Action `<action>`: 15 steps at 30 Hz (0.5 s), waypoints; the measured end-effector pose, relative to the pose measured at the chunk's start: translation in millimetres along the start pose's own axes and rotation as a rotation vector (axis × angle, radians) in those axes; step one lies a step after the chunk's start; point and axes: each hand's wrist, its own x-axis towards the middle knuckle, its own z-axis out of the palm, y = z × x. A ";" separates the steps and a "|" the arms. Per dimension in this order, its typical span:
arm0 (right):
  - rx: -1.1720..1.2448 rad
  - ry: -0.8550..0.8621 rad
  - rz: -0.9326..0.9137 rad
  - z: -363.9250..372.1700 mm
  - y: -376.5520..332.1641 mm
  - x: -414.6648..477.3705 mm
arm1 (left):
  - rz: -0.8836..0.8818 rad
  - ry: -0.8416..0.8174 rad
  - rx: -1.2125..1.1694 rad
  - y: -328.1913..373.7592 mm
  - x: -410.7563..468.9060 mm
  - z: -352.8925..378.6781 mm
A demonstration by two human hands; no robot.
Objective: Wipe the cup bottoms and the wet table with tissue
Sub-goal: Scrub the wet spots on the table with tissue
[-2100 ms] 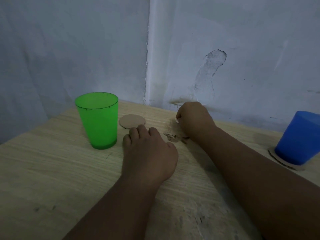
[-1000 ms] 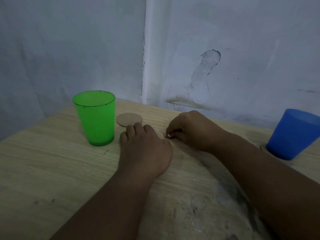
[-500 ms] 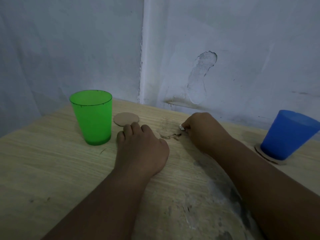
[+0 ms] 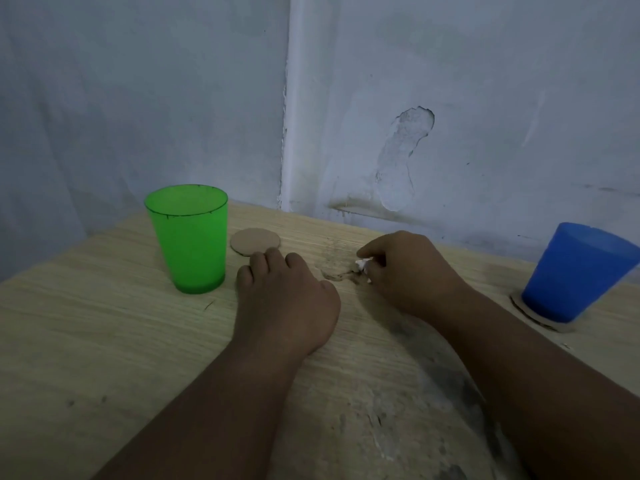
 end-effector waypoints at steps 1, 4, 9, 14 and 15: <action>0.018 0.010 0.009 -1.1 2.9 0.1 | 0.000 -0.003 -0.001 -0.2 0.3 0.1; 0.006 -0.008 0.038 0.2 9.5 2.5 | 0.002 0.000 -0.003 -0.4 0.3 0.5; -0.039 -0.019 0.018 12.2 8.0 9.0 | 0.004 0.010 0.002 -0.6 0.0 0.6; -0.042 0.003 -0.020 24.5 -4.9 9.4 | 0.005 0.009 0.010 -0.4 -0.4 0.6; -0.065 -0.016 -0.034 26.5 -11.0 7.7 | 0.005 0.010 0.011 -0.3 -0.2 0.5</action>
